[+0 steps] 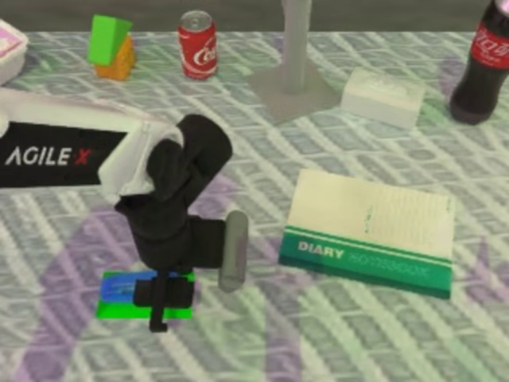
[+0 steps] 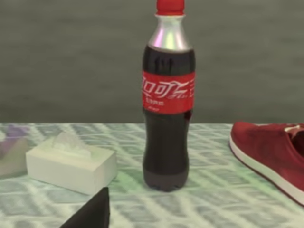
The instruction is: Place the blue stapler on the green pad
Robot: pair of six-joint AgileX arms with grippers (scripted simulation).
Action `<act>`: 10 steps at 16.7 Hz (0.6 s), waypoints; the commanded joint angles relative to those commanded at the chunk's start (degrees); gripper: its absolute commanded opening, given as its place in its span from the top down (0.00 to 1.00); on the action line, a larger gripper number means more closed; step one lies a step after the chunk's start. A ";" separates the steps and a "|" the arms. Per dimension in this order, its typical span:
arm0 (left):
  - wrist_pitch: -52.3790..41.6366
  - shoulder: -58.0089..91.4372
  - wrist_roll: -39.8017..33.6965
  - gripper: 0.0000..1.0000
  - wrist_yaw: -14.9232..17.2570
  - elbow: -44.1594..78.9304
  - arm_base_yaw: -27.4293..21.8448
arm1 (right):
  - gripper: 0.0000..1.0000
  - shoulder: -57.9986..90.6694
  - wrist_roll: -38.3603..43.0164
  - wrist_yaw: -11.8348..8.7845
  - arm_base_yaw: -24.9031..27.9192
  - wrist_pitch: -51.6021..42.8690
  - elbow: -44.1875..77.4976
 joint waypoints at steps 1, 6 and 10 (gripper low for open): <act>0.00 0.00 0.00 1.00 0.00 0.00 0.00 | 0.00 0.00 0.00 0.00 0.00 0.00 0.00; 0.00 0.00 0.00 0.70 0.00 0.00 0.00 | 0.00 0.00 0.00 0.00 0.00 0.00 0.00; 0.00 0.00 0.00 0.40 0.00 0.00 0.00 | 0.00 0.00 0.00 0.00 0.00 0.00 0.00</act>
